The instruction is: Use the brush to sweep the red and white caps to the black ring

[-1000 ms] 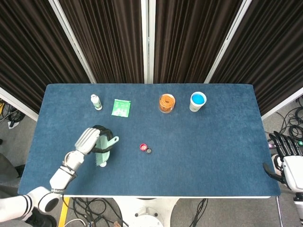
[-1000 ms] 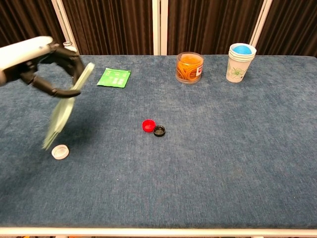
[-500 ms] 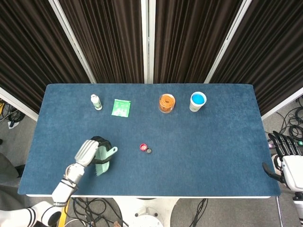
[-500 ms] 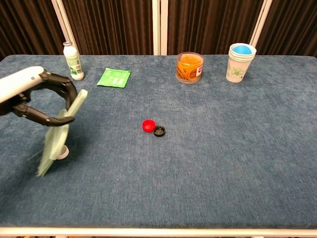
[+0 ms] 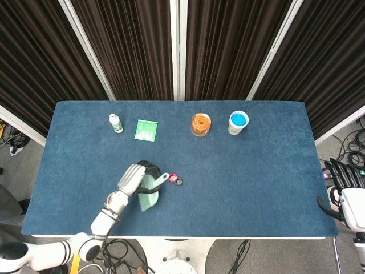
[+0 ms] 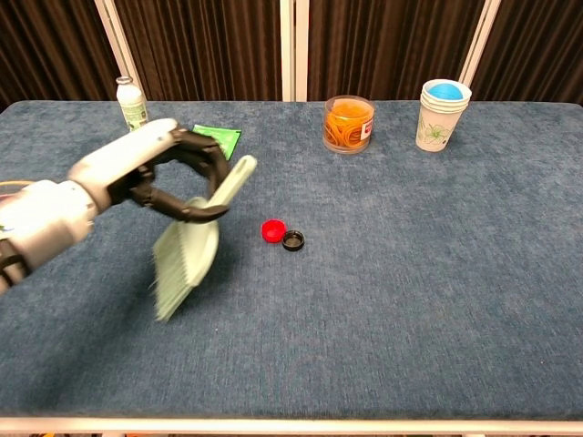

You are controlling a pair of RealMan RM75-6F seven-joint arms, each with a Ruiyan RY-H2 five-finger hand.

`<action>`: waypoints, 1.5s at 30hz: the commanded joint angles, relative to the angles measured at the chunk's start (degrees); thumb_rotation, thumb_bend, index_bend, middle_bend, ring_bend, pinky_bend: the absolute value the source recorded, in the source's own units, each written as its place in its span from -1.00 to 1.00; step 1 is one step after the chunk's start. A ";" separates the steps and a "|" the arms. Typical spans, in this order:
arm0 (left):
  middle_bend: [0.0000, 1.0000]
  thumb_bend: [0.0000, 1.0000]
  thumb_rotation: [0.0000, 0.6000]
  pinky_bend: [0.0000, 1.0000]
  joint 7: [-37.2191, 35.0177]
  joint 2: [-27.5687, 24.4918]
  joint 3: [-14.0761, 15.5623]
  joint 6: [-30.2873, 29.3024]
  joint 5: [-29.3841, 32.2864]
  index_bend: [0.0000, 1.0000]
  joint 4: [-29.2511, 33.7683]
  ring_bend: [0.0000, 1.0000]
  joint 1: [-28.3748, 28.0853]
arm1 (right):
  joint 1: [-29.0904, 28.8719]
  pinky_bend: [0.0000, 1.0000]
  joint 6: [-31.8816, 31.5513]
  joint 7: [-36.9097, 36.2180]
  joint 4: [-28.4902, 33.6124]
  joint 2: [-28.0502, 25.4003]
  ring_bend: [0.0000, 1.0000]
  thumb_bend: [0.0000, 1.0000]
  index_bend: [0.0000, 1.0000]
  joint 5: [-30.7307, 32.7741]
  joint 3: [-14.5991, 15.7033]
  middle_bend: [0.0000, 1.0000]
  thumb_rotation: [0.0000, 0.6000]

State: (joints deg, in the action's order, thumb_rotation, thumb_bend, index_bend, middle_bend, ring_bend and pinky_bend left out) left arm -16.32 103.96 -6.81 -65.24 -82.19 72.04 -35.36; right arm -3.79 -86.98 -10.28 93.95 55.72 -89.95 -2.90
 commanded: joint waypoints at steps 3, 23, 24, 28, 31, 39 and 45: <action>0.17 -0.15 1.00 -0.43 0.76 2.97 -2.45 2.07 0.60 0.06 -2.01 -0.23 -2.65 | 0.12 -1.00 -0.05 0.49 0.50 -0.27 -1.00 -0.56 -1.00 0.14 0.00 -0.95 1.00; 0.17 -0.15 1.00 -0.43 5.38 9.39 -10.24 5.98 4.37 0.06 -8.69 -0.23 -10.75 | 0.75 -1.00 -0.88 0.01 0.37 -0.39 -1.00 -0.56 -1.00 0.12 0.08 -0.96 1.00; 0.17 -0.15 1.00 -0.43 5.38 9.02 -10.28 5.16 4.09 0.06 -8.19 -0.23 -10.53 | 0.77 -1.00 -0.90 0.00 0.35 -0.42 -1.00 -0.56 -1.00 0.12 0.08 -0.96 1.00; 0.17 -0.15 1.00 -0.43 6.18 6.19 -8.47 1.42 2.50 0.06 -4.53 -0.23 -8.01 | 0.43 -1.00 -0.35 -0.09 0.21 -0.36 -1.00 -0.56 -1.00 0.09 0.04 -0.95 1.00; 0.17 -0.15 1.00 -0.43 6.64 4.80 -6.35 -0.47 1.63 0.06 -2.59 -0.23 -6.00 | 0.08 -1.00 0.02 -0.18 0.05 -0.11 -1.00 -0.56 -1.00 -0.20 0.04 -0.95 1.00; 0.17 -0.15 1.00 -0.42 6.22 7.45 -3.53 1.25 2.48 0.06 -6.58 -0.23 -4.81 | 0.21 -1.00 -0.15 -0.31 -0.13 -0.09 -1.00 -0.56 -1.00 -0.19 0.13 -0.95 1.00; 0.17 -0.15 1.00 -0.41 3.95 11.97 -5.11 2.30 2.75 0.06 -12.21 -0.23 -6.64 | 0.29 -1.00 -0.02 -0.03 0.24 -0.37 -1.00 -0.56 -1.00 0.09 0.16 -0.95 1.00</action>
State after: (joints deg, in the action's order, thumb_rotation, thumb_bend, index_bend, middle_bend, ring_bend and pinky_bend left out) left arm -11.50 114.55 -11.18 -63.56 -79.68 61.30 -41.15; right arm -3.49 -86.99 -10.31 94.19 55.36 -89.86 -2.74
